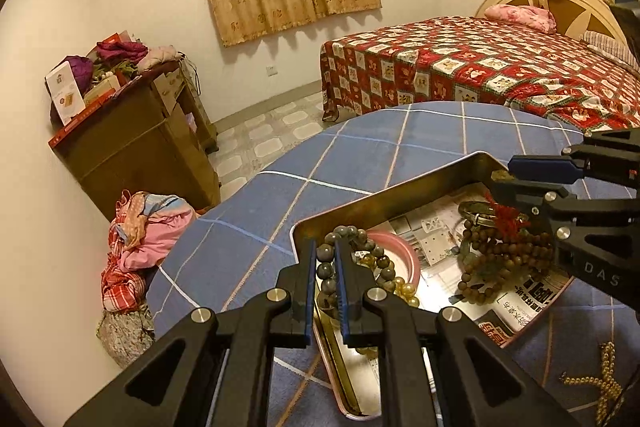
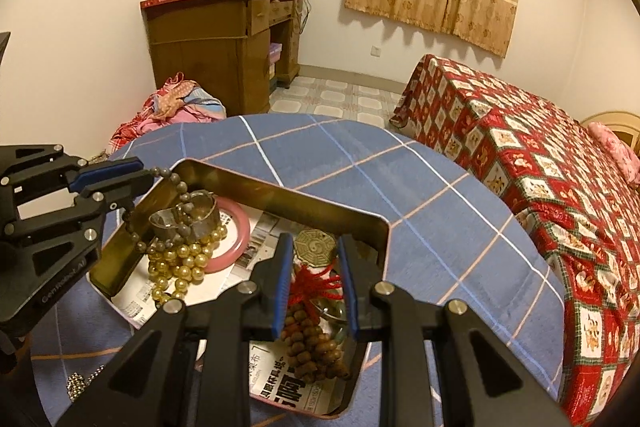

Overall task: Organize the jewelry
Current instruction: 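Lower both pieces into the tin and open both tools, then withdraw both tools toward the white pearl necklace and gold bead chain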

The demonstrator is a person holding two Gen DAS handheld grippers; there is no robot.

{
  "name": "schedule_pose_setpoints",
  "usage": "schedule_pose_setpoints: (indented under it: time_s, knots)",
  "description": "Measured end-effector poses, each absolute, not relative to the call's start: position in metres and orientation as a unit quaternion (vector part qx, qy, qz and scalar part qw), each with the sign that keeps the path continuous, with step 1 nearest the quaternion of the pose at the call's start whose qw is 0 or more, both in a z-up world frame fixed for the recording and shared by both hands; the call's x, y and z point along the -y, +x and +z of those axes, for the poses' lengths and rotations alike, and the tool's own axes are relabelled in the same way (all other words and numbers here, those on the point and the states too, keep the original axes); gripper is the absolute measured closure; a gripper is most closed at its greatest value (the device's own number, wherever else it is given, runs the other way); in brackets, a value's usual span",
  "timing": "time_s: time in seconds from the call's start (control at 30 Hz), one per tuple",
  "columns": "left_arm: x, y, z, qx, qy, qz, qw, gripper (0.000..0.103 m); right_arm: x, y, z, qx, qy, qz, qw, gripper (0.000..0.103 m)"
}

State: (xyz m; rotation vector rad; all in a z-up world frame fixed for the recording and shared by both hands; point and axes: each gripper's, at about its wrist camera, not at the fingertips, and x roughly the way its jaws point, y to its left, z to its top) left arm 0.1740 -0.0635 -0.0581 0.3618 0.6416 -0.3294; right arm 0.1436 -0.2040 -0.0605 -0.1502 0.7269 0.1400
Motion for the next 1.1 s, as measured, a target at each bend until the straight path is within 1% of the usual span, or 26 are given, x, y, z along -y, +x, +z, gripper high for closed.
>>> schedule_pose_setpoints:
  time_s: [0.07, 0.1, 0.13, 0.17, 0.2, 0.23, 0.27, 0.3, 0.63, 0.9, 1.1]
  knots:
    - [0.064, 0.175, -0.060, -0.315, 0.178, -0.156, 0.919, 0.094, 0.205, 0.144, -0.063, -0.358, -0.068, 0.071, 0.929, 0.076]
    - [0.064, 0.175, -0.060, -0.316, 0.179, -0.157, 0.918, 0.093, 0.206, 0.145, -0.064, -0.359, -0.067, 0.071, 0.928, 0.067]
    - [0.065, 0.174, -0.061, -0.317, 0.180, -0.159, 0.917, 0.092, 0.206, 0.144, -0.065, -0.360, -0.065, 0.071, 0.928, 0.062]
    - [0.065, 0.174, -0.062, -0.319, 0.183, -0.157, 0.916, 0.083, 0.207, 0.143, -0.066, -0.359, -0.063, 0.071, 0.929, 0.056]
    - [0.065, 0.173, -0.062, -0.318, 0.183, -0.153, 0.917, 0.063, 0.208, 0.142, -0.066, -0.357, -0.063, 0.069, 0.929, 0.055]
    - [0.065, 0.171, -0.060, -0.314, 0.183, -0.147, 0.920, 0.050, 0.208, 0.140, -0.065, -0.356, -0.062, 0.067, 0.930, 0.054]
    - [0.064, 0.168, -0.059, -0.306, 0.182, -0.141, 0.924, 0.029, 0.209, 0.139, -0.065, -0.357, -0.059, 0.064, 0.930, 0.048]
    - [0.062, 0.166, -0.057, -0.298, 0.181, -0.139, 0.927, 0.026, 0.211, 0.137, -0.064, -0.357, -0.053, 0.063, 0.931, 0.042]
    - [0.050, 0.142, -0.056, -0.307, 0.164, -0.130, 0.928, 0.026, 0.215, 0.102, -0.061, -0.358, -0.046, 0.052, 0.931, 0.041]
    - [0.037, 0.095, -0.061, -0.319, 0.149, -0.129, 0.927, 0.026, 0.222, 0.063, -0.060, -0.357, -0.034, 0.047, 0.932, 0.032]
    - [0.035, 0.060, -0.076, -0.343, 0.156, -0.129, 0.917, 0.026, 0.225, 0.028, -0.074, -0.373, -0.023, 0.036, 0.927, 0.032]
